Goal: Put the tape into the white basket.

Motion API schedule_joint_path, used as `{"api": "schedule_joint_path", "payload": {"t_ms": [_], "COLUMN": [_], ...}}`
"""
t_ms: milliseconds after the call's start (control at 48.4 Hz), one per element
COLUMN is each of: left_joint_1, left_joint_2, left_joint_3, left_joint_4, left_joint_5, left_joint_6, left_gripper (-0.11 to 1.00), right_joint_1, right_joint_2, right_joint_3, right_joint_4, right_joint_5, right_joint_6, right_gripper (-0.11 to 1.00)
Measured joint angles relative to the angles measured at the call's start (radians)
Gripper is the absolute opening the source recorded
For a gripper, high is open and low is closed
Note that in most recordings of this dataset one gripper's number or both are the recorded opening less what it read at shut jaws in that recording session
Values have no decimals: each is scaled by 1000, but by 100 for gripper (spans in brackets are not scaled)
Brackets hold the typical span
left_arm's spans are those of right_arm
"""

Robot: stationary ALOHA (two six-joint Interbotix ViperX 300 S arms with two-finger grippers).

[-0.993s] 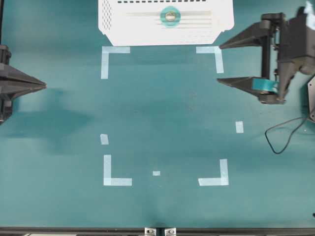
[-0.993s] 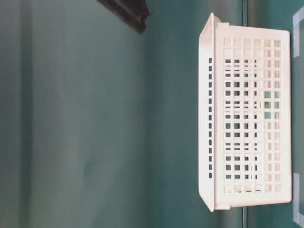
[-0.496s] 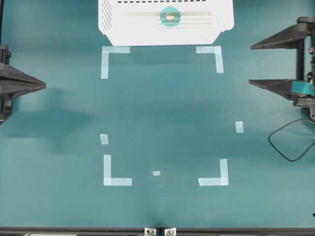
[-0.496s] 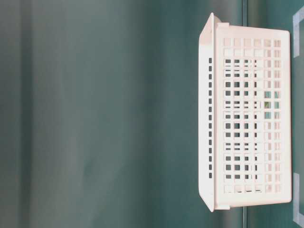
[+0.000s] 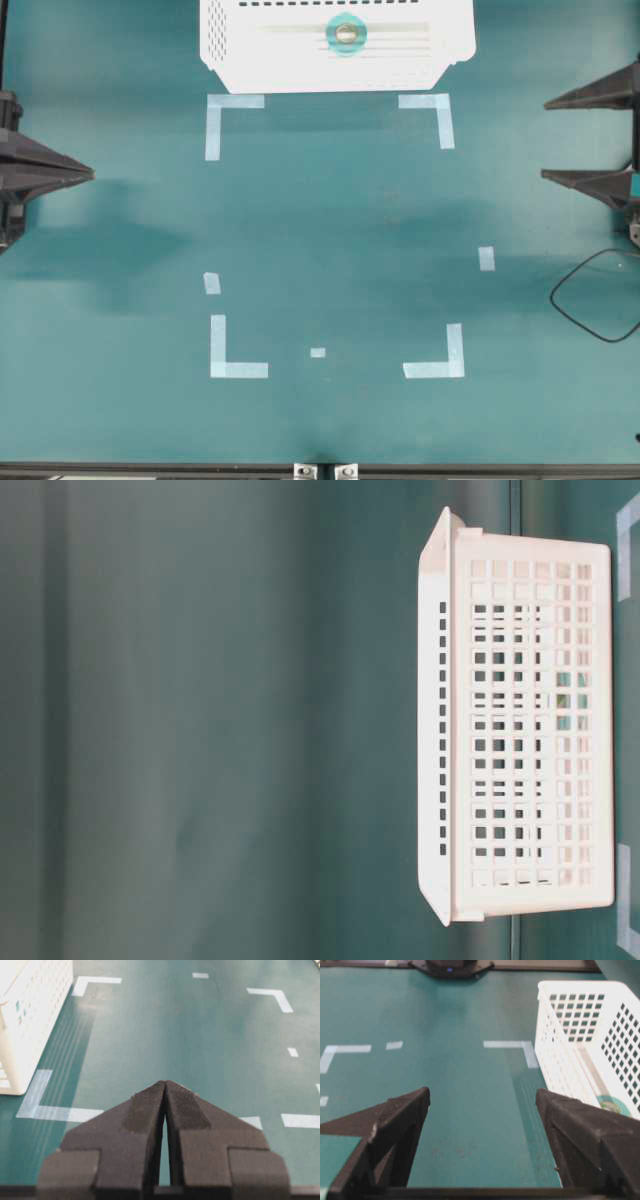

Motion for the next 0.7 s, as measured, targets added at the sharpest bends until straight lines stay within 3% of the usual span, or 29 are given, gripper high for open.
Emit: {"api": "schedule_joint_path", "payload": {"t_ms": [414, 703], "left_joint_1": [0, 0], "left_joint_2": [0, 2], "left_joint_3": [0, 0], "left_joint_4": [0, 0], "left_joint_5": [0, -2], "left_joint_6": [0, 0], "left_gripper": [-11, -11], "right_joint_1": [0, 0], "right_joint_2": [-117, -126], "right_joint_3": [98, 135], "right_joint_4": [2, 0], "right_joint_5": [0, 2], "right_joint_6": [2, 2], "right_gripper": [91, 91]}}
